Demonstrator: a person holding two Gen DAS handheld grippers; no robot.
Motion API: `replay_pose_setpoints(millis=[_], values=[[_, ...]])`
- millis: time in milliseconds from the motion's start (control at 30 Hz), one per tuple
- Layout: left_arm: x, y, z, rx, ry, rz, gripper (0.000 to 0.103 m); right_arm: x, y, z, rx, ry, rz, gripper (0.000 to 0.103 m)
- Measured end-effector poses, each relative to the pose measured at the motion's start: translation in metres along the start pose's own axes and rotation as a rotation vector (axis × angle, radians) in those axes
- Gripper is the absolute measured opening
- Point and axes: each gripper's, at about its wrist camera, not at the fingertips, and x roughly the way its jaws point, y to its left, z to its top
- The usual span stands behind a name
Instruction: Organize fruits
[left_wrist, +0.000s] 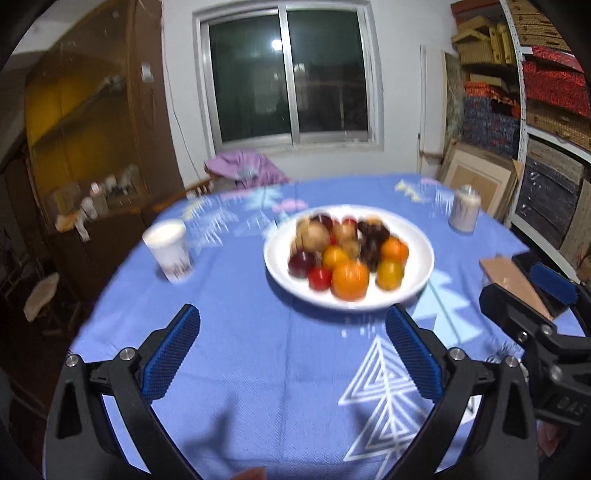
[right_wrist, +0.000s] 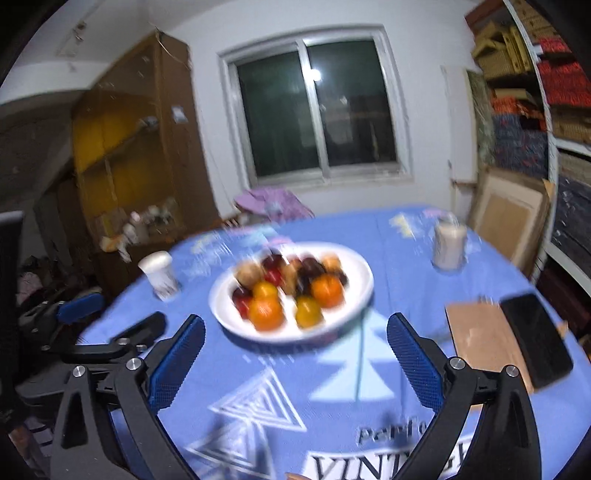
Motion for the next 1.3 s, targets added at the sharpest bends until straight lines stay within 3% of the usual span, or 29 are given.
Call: replay_pose_setpoints(millis=[233, 900, 1300], values=[[0.027, 0.002, -0.022, -0.008, 0.048, -0.011, 0.099, 0.014, 0.011, -0.018, -0.107, 0.029, -0.095, 0.100], [0.030, 0.006, -0.023, -0.054, 0.071, -0.046, 0.099, 0.012, 0.011, -0.019, -0.098, 0.028, -0.110, 0.100], [0.028, 0.006, -0.024, -0.045, 0.035, -0.001, 0.099, 0.012, 0.010, -0.019, -0.096, 0.031, -0.106, 0.100]])
